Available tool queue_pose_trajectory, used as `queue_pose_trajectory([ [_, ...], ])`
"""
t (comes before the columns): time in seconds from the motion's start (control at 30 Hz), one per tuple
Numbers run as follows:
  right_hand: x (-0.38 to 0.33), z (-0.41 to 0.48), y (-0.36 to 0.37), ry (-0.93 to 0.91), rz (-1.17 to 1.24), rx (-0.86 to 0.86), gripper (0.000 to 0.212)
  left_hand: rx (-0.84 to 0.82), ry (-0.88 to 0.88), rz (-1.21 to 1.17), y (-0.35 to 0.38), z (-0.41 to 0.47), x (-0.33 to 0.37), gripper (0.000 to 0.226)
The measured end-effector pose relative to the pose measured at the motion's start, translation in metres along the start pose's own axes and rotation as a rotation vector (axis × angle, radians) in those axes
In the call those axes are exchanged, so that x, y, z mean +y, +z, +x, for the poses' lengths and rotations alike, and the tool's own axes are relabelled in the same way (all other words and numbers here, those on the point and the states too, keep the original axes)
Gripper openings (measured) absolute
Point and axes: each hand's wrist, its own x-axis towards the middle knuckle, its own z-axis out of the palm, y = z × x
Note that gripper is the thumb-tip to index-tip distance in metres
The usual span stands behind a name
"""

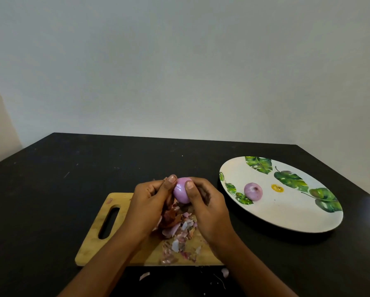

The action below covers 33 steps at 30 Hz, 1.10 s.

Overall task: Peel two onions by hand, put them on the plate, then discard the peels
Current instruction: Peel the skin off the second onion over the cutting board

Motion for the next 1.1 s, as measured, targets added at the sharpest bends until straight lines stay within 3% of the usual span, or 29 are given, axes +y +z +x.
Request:
queue_pose_trajectory([
  [0.1,-0.001,0.003,-0.002,0.160,0.136,0.001,0.038,0.002,0.025,-0.037,0.004,-0.003,0.002,0.038],
  [0.3,-0.008,0.008,-0.011,0.435,0.474,-0.075,0.053,-0.012,0.057,-0.071,0.004,-0.004,0.000,0.049],
  [0.47,-0.005,0.009,-0.014,0.534,0.585,-0.086,0.036,-0.016,0.067,-0.029,0.005,-0.005,0.003,0.050],
  [0.6,-0.004,0.010,-0.010,0.528,0.515,-0.028,0.037,0.006,0.075,0.017,0.008,-0.005,0.000,0.054],
  [0.77,-0.004,0.007,-0.007,0.455,0.375,-0.013,0.040,0.004,-0.104,-0.022,0.004,0.000,-0.004,0.067],
  [0.97,-0.006,0.007,-0.013,0.427,0.394,-0.088,0.042,-0.073,-0.080,-0.025,0.003,-0.001,-0.002,0.037],
  [1.1,-0.008,0.008,-0.015,0.454,0.435,-0.170,0.043,-0.082,-0.124,-0.039,-0.002,0.004,-0.005,0.057],
])
